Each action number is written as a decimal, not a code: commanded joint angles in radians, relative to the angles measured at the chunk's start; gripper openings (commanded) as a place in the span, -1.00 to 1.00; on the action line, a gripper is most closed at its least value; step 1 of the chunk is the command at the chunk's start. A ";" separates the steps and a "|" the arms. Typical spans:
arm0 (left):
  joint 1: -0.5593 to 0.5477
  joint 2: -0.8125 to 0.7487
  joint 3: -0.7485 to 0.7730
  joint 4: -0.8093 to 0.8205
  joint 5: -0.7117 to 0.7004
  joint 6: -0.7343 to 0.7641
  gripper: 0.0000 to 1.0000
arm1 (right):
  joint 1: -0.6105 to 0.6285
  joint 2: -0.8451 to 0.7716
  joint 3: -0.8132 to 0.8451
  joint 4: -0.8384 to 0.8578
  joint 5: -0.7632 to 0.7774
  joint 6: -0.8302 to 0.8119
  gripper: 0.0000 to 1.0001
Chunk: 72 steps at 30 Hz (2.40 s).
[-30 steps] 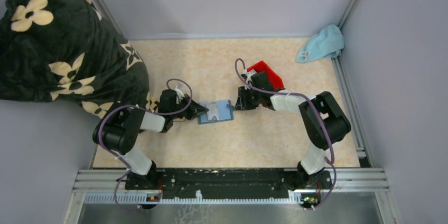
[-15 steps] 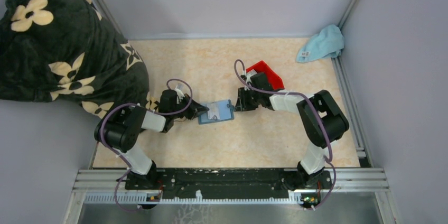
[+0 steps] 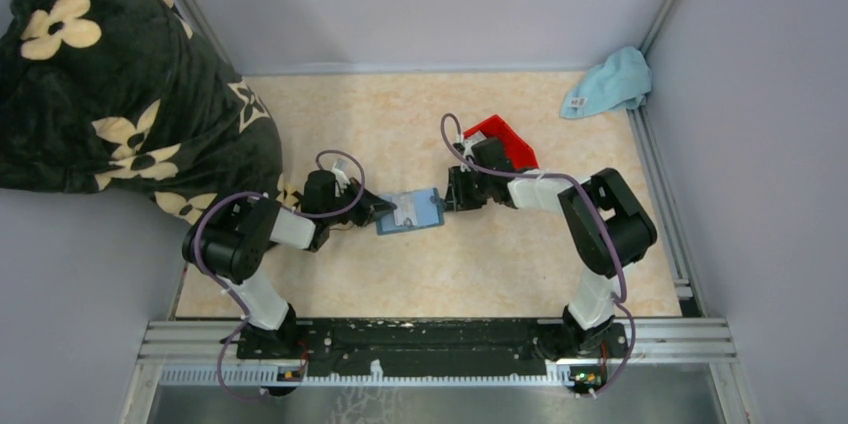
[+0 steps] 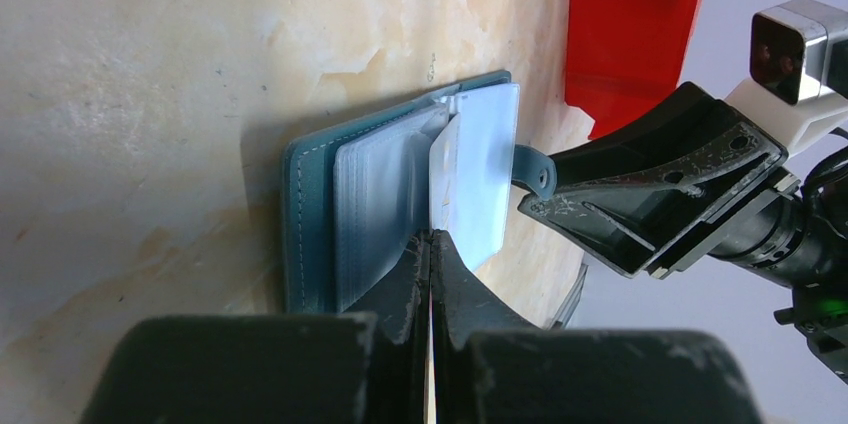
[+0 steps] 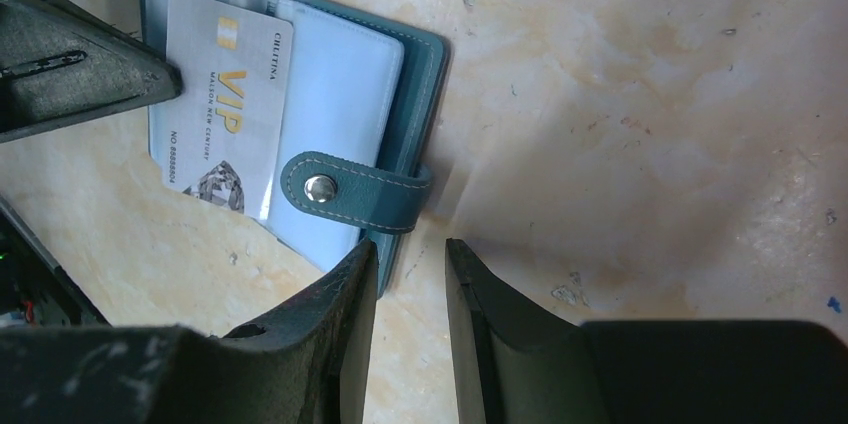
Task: Put the credit cards into the card holder
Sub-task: Insert the credit card into the card holder.
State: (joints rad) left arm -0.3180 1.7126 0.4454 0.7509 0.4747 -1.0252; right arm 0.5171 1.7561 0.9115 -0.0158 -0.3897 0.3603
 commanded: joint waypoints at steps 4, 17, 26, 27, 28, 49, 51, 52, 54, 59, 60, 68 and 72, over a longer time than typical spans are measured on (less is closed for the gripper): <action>0.004 0.029 -0.007 0.060 0.014 -0.020 -1.00 | 0.019 0.017 0.055 0.026 0.006 -0.013 -0.37; 0.002 0.041 -0.007 0.092 0.029 -0.021 -1.00 | 0.081 0.028 0.078 -0.059 0.189 -0.066 -0.38; -0.001 0.063 -0.017 0.136 0.037 -0.029 -1.00 | 0.122 0.045 0.091 -0.117 0.348 -0.095 -0.53; -0.002 0.065 -0.016 0.138 0.039 -0.029 -1.00 | 0.125 0.047 0.091 -0.119 0.353 -0.095 -0.54; -0.004 0.068 -0.015 0.143 0.039 -0.029 -1.00 | 0.128 0.050 0.091 -0.122 0.360 -0.096 -0.54; -0.061 0.068 0.022 0.075 0.005 0.029 -1.00 | 0.155 0.091 0.105 -0.152 0.377 -0.111 -0.57; -0.060 0.072 0.014 0.085 0.003 0.023 -1.00 | 0.157 0.091 0.103 -0.152 0.377 -0.110 -0.57; -0.060 0.074 0.012 0.090 0.003 0.017 -1.00 | 0.156 0.092 0.103 -0.152 0.377 -0.110 -0.57; -0.061 0.078 0.002 0.101 -0.009 -0.001 -1.00 | 0.156 0.090 0.101 -0.153 0.376 -0.110 -0.57; -0.061 0.052 -0.062 0.151 -0.101 -0.079 -1.00 | 0.160 0.089 0.089 -0.152 0.376 -0.110 -0.57; -0.060 0.045 -0.070 0.153 -0.116 -0.091 -1.00 | 0.159 0.087 0.088 -0.150 0.377 -0.110 -0.57; -0.074 0.066 -0.083 0.231 -0.135 -0.174 -1.00 | 0.169 0.094 0.090 -0.147 0.374 -0.106 -0.57; -0.093 0.083 -0.078 0.251 -0.146 -0.200 -1.00 | 0.173 0.095 0.090 -0.147 0.374 -0.104 -0.57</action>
State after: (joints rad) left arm -0.3916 1.7691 0.3706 0.9573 0.3649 -1.1885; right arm 0.6704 1.7943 1.0176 -0.1101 -0.0315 0.2684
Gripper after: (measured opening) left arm 0.005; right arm 0.215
